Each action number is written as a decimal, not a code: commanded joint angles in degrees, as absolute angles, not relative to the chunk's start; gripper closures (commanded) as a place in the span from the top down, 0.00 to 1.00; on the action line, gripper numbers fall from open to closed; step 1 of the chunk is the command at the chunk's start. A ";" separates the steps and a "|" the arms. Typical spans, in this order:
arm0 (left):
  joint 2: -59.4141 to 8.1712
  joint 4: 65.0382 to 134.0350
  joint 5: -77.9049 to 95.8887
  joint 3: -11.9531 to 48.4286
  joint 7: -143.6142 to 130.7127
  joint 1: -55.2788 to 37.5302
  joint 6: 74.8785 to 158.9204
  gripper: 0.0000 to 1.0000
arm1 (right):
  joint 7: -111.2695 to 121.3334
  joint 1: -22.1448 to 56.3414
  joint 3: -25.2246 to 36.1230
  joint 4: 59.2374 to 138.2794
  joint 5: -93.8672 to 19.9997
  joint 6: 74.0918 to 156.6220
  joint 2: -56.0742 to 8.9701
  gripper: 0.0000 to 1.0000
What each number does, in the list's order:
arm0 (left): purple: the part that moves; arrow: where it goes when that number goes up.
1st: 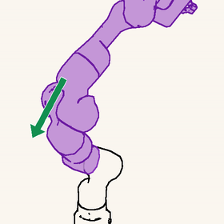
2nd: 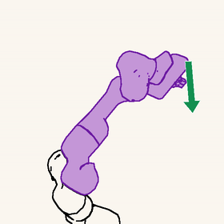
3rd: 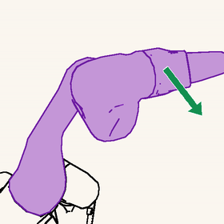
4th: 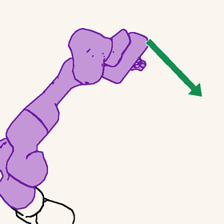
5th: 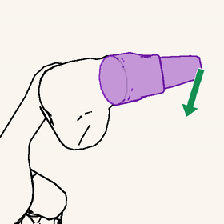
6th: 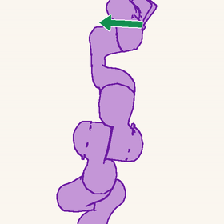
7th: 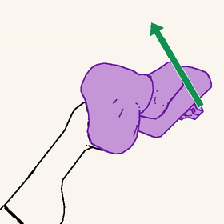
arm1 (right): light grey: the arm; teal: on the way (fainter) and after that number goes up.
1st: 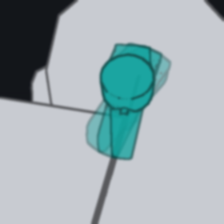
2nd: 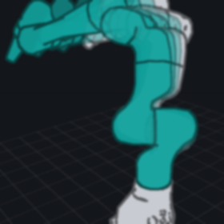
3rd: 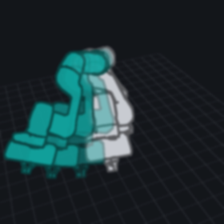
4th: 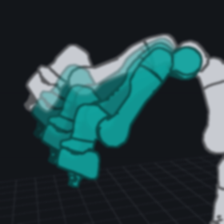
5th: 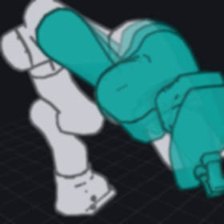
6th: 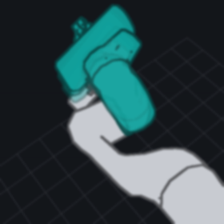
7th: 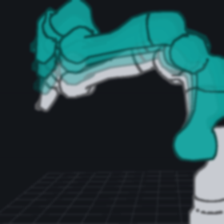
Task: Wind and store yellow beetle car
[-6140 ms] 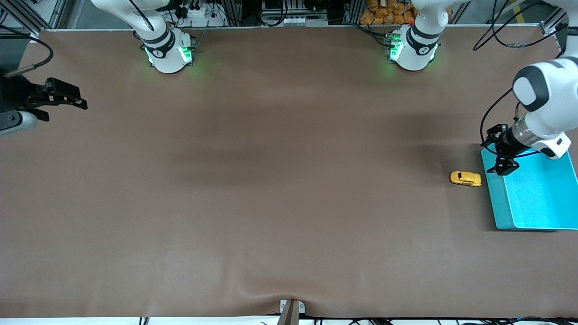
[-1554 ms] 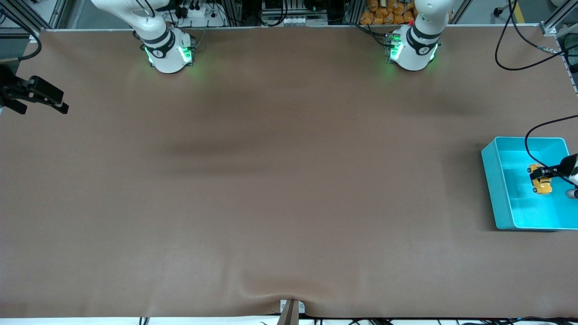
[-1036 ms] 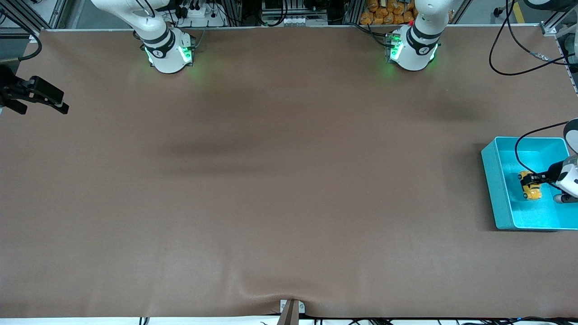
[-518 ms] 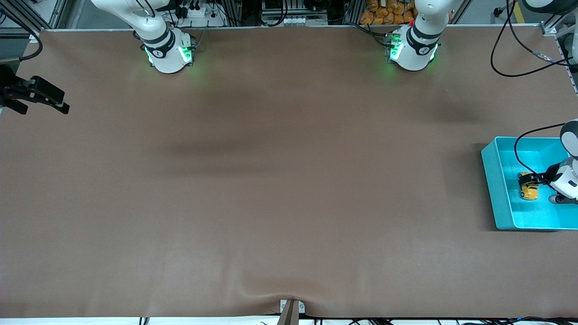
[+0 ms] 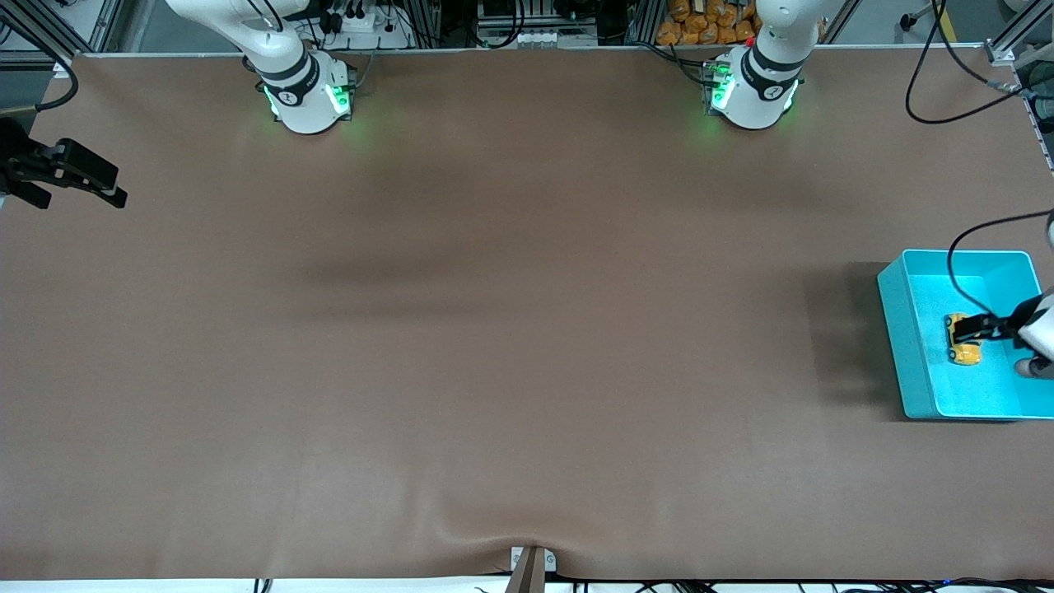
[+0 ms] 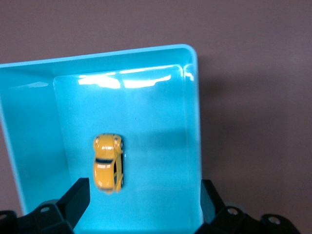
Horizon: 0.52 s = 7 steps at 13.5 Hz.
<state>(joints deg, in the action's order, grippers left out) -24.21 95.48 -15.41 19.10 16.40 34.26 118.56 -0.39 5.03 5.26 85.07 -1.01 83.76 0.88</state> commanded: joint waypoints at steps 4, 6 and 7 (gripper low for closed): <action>-9.34 98.79 -8.37 20.93 7.75 28.42 107.16 1.00 | -1.14 5.19 5.27 84.55 -1.14 83.76 0.79 1.00; -5.03 98.70 -5.64 16.37 4.59 21.04 103.03 1.00 | -1.40 5.27 5.27 84.55 -1.14 83.76 0.79 1.00; -3.01 98.61 -3.97 14.43 3.00 18.05 101.70 1.00 | -1.49 5.19 5.27 84.55 -1.14 83.67 0.79 1.00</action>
<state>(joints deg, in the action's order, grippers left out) -8.44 96.39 -6.86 18.71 5.37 23.42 104.06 -0.39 5.03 5.24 85.07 -1.01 83.79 0.88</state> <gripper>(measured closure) 0.000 0.000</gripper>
